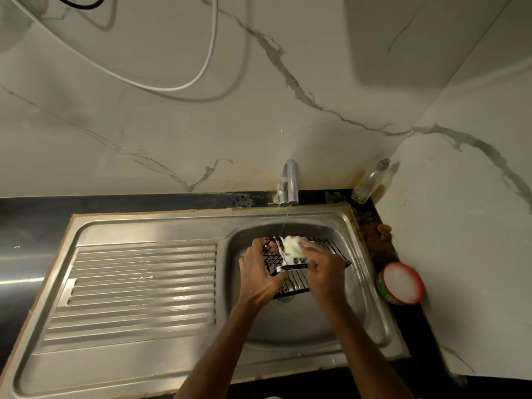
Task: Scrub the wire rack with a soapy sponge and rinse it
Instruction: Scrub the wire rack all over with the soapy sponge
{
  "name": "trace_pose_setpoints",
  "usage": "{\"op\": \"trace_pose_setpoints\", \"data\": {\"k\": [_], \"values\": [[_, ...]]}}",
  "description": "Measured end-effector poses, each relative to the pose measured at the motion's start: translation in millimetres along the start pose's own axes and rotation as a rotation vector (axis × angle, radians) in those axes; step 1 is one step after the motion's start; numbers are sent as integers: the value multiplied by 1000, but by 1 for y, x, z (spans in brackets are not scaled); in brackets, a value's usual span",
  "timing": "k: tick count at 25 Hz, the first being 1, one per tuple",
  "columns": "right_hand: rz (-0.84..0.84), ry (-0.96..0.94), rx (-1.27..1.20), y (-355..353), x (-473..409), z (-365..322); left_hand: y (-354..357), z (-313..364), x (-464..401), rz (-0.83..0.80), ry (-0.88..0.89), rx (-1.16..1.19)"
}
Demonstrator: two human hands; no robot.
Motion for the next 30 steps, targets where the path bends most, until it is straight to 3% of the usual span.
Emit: {"op": "trace_pose_setpoints", "data": {"k": [4,8,11,15,16,19,21,22,26,28,30], "values": [[97,337,67,2,-7,22,-3,0,3,6,15,-2],[71,-15,-58,5,25,-40,-4,1,0,52,15,131],[70,-170,10,-12,34,-15,-2,1,-3,27,9,58],[152,298,64,-24,9,39,5,-2,1,-20,-7,17],[170,328,40,-19,4,31,6,-3,3,-16,-7,33],[78,50,-83,-2,7,-32,9,2,4,-28,48,49],[-18,-182,-80,3,18,-38,10,1,6,-33,106,43],[-18,-196,-83,-1,14,-24,8,0,5,-41,108,35],[157,219,31,-29,-7,46,-4,-8,10,-52,93,-28],[193,291,55,-29,-2,46,-8,-6,11,-45,69,4],[156,235,9,-15,14,17,-13,-6,9,-11,46,25]]}}
Point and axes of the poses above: each hand's wrist, its own x-axis away from the middle knuckle, its own y-axis out of the palm, z = x × y, the point moved 3 cm from there along -x, towards the middle knuckle, and after that the axes turned 5 degrees about z, right-handed, at the moved point
